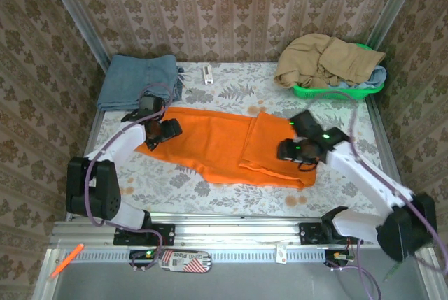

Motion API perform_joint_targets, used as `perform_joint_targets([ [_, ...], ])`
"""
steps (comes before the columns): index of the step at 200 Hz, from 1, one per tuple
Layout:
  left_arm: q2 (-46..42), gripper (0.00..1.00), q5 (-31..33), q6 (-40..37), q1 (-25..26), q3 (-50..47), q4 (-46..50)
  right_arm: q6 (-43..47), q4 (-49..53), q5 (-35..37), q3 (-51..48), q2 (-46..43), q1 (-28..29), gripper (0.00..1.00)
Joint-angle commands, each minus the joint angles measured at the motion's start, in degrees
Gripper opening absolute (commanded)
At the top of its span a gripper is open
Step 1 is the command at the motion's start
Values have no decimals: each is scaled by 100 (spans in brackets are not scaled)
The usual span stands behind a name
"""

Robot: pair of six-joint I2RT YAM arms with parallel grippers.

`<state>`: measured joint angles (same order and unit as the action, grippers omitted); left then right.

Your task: Fold and stack the trousers

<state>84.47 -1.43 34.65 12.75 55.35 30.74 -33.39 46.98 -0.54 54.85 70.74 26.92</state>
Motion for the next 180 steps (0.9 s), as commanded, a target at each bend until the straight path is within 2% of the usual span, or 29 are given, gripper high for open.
perform_joint_targets([
  [1, -36, 83, 183, -106, -42, -199, 107, 114, -57, 649, 986, 1216, 541, 69],
  [10, -36, 83, 180, -73, -91, -267, 93, 117, -87, 797, 1397, 1795, 638, 72],
  [25, -67, 83, 132, -51, -186, -391, 22, 68, -24, 1142, 2140, 2773, 735, 83],
  [53, -187, 83, -128, -6, -308, -602, -193, -269, 338, 1846, 3428, 4319, 723, 86],
  [69, -263, 83, -218, 34, -331, -674, -299, -274, 500, 1860, 4038, 4902, 684, 84],
  [95, -304, 83, -337, 46, -376, -667, -337, -174, 713, 1617, 4628, 5573, 653, 68],
  [102, -319, 83, -372, 56, -389, -676, -377, -143, 689, 1542, 4657, 5659, 657, 58],
  [110, -336, 83, -405, 65, -402, -677, -391, -170, 638, 1531, 4619, 5691, 657, 43],
  [120, -360, 83, -424, 52, -407, -675, -402, -167, 557, 1455, 4508, 5663, 649, 31],
  [132, -391, 83, -438, 41, -414, -696, -411, -219, 557, 1520, 4427, 5564, 646, 10],
  [141, -420, 83, -450, 41, -414, -710, -424, -199, 435, 1544, 4258, 5377, 654, 0],
  [180, -492, 83, -487, 41, -427, -741, -429, -107, 318, 1684, 3904, 4482, 701, 0],
])
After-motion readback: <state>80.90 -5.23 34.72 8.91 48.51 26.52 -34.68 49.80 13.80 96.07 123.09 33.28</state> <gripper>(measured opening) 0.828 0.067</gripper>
